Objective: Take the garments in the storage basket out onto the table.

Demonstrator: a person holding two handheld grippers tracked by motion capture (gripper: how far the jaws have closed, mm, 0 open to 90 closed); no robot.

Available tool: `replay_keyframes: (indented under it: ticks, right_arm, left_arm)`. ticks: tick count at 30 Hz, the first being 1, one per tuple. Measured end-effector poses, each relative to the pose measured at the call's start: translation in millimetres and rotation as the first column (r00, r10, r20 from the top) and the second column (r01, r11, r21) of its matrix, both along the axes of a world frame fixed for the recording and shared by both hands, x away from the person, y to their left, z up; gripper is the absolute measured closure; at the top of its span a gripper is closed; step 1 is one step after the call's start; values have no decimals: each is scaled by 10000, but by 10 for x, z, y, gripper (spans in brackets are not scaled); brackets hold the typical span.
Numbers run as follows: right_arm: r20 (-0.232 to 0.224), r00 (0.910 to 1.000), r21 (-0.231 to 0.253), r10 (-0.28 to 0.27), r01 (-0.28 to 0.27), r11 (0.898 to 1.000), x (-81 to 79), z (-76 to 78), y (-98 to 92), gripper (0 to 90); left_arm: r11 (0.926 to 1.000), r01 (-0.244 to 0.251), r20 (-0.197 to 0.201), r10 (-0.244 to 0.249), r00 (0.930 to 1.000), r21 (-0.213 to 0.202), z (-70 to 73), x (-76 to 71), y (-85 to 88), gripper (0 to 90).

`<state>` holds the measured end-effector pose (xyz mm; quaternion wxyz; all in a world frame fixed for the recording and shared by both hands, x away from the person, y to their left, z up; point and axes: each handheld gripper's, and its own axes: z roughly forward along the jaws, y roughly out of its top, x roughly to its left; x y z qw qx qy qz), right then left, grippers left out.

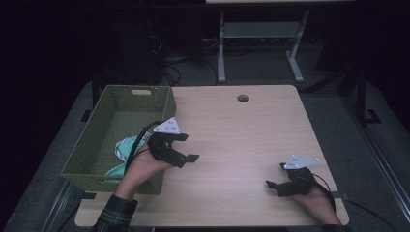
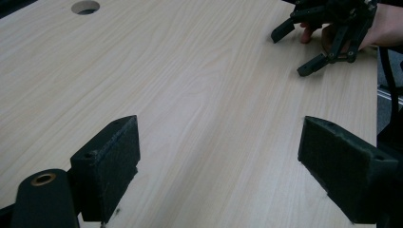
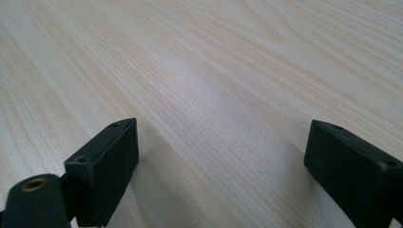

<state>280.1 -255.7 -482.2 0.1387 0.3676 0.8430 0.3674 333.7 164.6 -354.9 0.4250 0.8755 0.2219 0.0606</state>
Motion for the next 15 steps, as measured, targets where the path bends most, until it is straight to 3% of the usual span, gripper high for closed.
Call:
replay_keyframes:
  ticks: [15]
  right_arm:
    - [8,10000,-28,19,-19,10000,1,1,-2,109]
  left_arm:
    - [9995,-287,37,287,9996,91,14,-10,160,134]
